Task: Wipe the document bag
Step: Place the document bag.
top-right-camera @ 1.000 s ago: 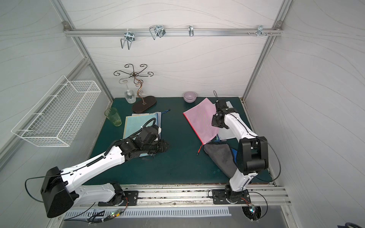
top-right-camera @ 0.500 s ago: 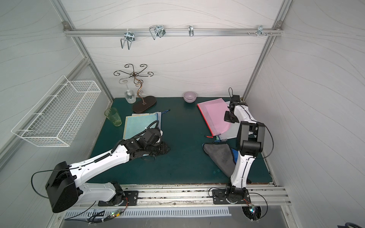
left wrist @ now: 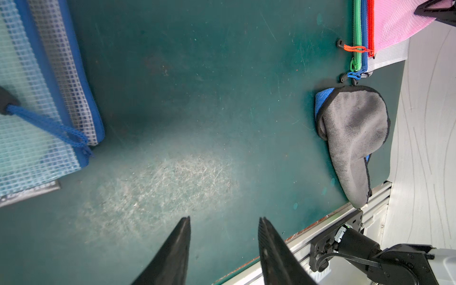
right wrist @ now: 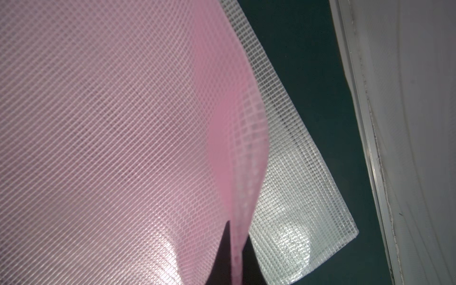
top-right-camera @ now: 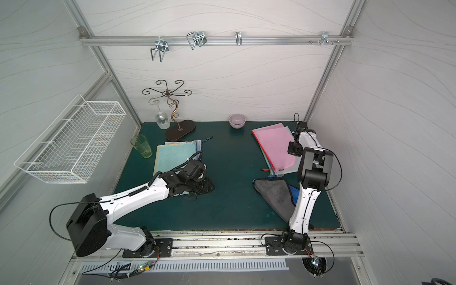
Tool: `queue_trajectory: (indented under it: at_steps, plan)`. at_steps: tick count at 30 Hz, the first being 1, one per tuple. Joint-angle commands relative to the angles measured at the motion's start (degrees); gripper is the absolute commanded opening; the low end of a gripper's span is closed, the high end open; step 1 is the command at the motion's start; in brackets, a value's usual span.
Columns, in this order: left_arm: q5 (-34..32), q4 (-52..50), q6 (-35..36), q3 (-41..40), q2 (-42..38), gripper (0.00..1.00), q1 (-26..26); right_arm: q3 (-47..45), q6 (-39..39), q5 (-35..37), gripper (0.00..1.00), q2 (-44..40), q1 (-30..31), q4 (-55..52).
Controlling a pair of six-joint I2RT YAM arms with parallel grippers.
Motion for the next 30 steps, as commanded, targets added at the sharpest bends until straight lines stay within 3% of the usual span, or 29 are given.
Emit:
queue_trajectory:
  at_steps: [1, 23, 24, 27, 30]
  plan:
    - [0.8, 2.3, 0.3, 2.8, 1.0, 0.47, 0.2, -1.1, 0.6, 0.6, 0.0, 0.5, -0.1, -1.5]
    - [-0.6, 2.6, -0.5, 0.9, -0.4, 0.48, 0.3, -4.0, 6.5, 7.0, 0.0, -1.8, -0.5, -2.4]
    - [-0.6, 2.6, -0.5, 0.9, -0.3, 0.48, 0.3, -4.0, 6.8, 7.1, 0.02, -1.9, -0.5, -2.4]
    - [-1.1, 1.8, -0.1, 1.3, -0.1, 0.48, 0.3, -3.9, 7.6, 7.3, 0.29, -2.5, -0.5, -2.3]
    - [-2.0, 0.6, 0.6, 1.5, -0.5, 0.49, 0.3, -4.0, 8.2, 7.7, 0.64, -3.7, -0.5, -2.1]
